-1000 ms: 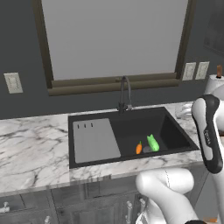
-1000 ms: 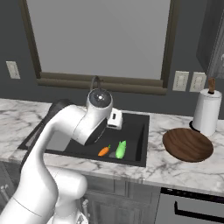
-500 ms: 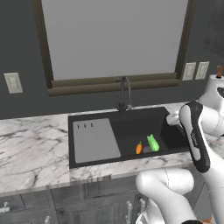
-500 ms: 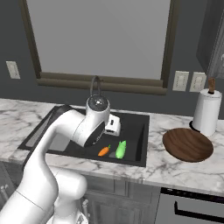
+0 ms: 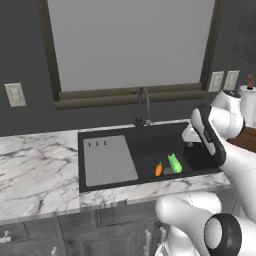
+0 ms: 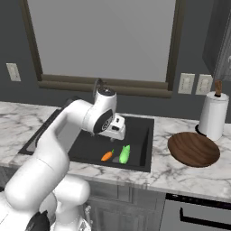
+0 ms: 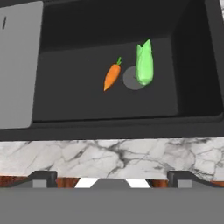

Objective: Remove the corn and carrot from the sink. Then move the bowl and cup from the counter to the sink for washing.

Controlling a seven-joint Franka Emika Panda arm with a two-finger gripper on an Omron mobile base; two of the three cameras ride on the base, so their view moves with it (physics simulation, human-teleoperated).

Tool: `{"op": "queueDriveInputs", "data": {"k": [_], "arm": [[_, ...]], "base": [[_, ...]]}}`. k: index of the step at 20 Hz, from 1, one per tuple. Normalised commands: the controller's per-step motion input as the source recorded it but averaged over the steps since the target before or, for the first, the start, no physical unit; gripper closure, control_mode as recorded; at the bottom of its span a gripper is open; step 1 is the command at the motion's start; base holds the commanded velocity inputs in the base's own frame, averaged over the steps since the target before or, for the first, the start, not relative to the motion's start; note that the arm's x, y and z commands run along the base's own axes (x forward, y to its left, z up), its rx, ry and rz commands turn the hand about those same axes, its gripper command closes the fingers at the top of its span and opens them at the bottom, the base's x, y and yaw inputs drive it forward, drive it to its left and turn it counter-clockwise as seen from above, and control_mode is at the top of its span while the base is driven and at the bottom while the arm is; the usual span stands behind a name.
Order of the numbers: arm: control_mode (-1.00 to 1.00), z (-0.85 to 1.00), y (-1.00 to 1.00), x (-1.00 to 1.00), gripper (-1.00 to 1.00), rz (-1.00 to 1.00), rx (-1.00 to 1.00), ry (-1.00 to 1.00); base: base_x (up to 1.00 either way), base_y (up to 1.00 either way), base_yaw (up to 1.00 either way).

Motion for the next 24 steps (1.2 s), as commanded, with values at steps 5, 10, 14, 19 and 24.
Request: {"op": "queueDriveInputs", "data": {"k": [5,10,14,19,24], "arm": [[-1.00,-0.41,-0.08,0.19,-1.00,0.01,0.00,0.02],[-1.00,-0.40,-0.02,0.21,-1.00,0.01,0.00,-0.01],[-1.00,-0.38,0.00,0.22,-1.00,0.00,0.00,-0.05],[-1.00,-0.31,0.00,0.28,-1.00,0.00,0.00,0.00],[-1.00,-0.26,-0.01,0.31,-1.00,0.00,0.00,0.00]], "base": [[0.00,0.00,0.00],[0.00,0.00,0.00],[0.00,0.00,0.00],[0.00,0.00,0.00],[0.00,0.00,0.00]]}}
